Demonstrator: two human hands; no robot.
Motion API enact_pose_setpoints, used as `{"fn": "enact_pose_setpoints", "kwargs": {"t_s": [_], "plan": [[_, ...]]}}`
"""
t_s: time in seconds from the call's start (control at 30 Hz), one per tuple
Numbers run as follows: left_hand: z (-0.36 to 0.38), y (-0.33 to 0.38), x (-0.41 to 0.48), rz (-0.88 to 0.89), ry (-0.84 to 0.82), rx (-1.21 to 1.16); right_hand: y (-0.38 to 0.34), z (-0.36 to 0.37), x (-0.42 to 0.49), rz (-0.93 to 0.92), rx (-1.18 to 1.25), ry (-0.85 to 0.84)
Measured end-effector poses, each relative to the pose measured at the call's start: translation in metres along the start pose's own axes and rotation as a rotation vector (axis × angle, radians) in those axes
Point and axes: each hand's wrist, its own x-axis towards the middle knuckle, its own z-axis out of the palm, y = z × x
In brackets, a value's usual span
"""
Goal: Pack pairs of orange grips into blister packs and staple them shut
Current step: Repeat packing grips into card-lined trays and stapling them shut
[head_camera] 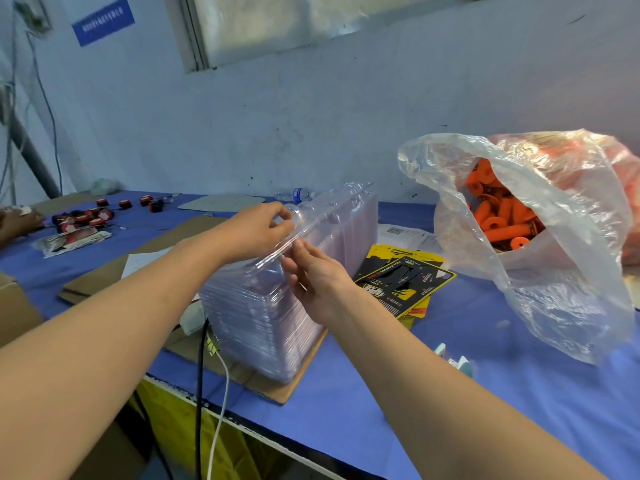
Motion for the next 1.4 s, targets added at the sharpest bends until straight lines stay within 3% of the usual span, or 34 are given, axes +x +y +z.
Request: {"fn": "enact_pose_setpoints", "kwargs": {"t_s": [0.4,0.7,0.83,0.93,1.1,1.4], "plan": [[0.000,-0.003,0.005,0.006,-0.010,-0.028,-0.001,-0.003,-0.005,0.021,0.021,-0.026],[0.006,-0.009,-0.005,0.006,0.076,-0.064,-0.012,0.000,-0.018,0.073,-0.409,-0.207],[0.003,-0.006,-0.011,-0.003,0.127,-0.120,-0.009,0.006,-0.022,0.101,-0.341,-0.181],[-0.005,-0.010,-0.030,0.107,0.197,-0.198,-0.009,0.010,-0.024,0.099,-0.287,-0.172],[-0.005,-0.033,-0.078,0.360,0.164,-0.078,-0.005,0.008,-0.026,0.061,-0.235,-0.158],[-0.009,-0.052,-0.086,0.404,0.120,0.031,0.003,0.009,-0.030,0.014,-0.293,-0.055]]}}
